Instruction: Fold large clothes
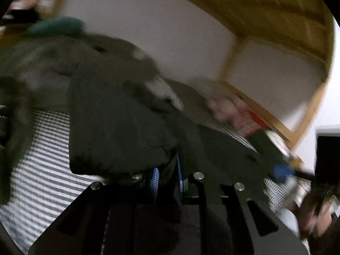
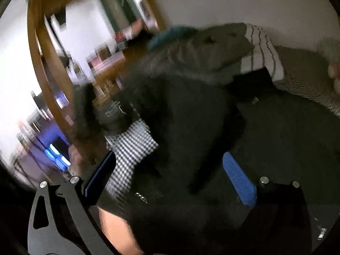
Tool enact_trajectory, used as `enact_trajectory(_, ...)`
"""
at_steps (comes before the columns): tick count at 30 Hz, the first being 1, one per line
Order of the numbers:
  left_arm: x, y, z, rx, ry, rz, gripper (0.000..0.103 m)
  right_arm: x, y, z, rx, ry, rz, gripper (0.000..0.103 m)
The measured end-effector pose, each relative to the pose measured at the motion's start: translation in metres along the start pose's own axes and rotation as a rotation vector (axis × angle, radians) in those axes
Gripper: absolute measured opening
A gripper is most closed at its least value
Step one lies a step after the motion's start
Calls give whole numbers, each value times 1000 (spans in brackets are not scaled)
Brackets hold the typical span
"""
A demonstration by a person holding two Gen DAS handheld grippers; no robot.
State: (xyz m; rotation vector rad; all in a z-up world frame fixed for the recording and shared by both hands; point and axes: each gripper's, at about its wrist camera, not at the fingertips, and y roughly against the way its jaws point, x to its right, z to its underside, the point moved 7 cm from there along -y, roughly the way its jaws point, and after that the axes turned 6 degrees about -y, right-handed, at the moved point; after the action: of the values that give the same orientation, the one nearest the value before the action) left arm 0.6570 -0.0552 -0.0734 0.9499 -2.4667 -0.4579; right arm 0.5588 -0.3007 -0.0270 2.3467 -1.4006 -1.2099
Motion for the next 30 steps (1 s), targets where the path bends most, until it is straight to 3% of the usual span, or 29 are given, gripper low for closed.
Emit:
enact_trajectory(2, 38, -30, 9, -48, -65, 62, 13, 5, 1, -27, -51, -129, -51, 100)
enact_trajectory(4, 82, -65, 26, -110, -137, 96, 13, 16, -1, -41, -129, -190, -32, 100)
enact_trajectory(7, 125, -96, 45, -154, -213, 96, 13, 49, -22, -39, -293, -312, 77, 100)
enact_trajectory(8, 136, -103, 50, -158, -236, 92, 13, 73, -31, -30, -341, -370, 166, 100)
enact_trajectory(10, 153, -114, 67, -175, -305, 63, 13, 103, -37, -18, -379, -457, 253, 100)
enact_trajectory(12, 177, -121, 83, -209, -394, 32, 13, 123, -44, -7, -425, -560, 188, 100)
enact_trajectory(15, 196, -133, 101, -234, -491, 3, 13, 131, -45, -4, -423, -530, 196, 95)
enact_trajectory(16, 198, -135, 103, -231, -484, 2, 13, 133, -45, -3, -422, -504, 222, 70)
enact_trajectory(18, 191, -135, 104, -226, -445, -9, 14, 151, -45, -6, -428, -480, 281, 30)
enact_trajectory(19, 187, -131, 98, -206, -401, -5, 16, 158, -43, -11, -408, -490, 269, 20)
enact_trajectory(21, 177, -119, 85, -166, -294, 25, 18, 156, -36, -31, -330, -412, 188, 17)
enact_trajectory(24, 156, -89, 47, -86, -78, 97, 33, 143, -17, -64, -201, -327, 67, 16)
enact_trajectory(26, 140, -63, 13, -10, 16, 105, 46, 114, 11, -96, -46, -204, -159, 16)
enact_trajectory(27, 131, -47, -5, 43, 54, 118, 46, 106, 20, -103, -15, -164, -213, 16)
enact_trajectory(28, 118, -27, -25, 102, 91, 114, 52, 100, 29, -113, 16, -94, -242, 15)
enact_trajectory(29, 106, -16, -35, 130, 112, 60, 78, 103, 30, -117, 18, -74, -247, 15)
enact_trajectory(30, 88, 4, -49, 193, 148, 15, 84, 111, 30, -123, 18, -62, -241, 15)
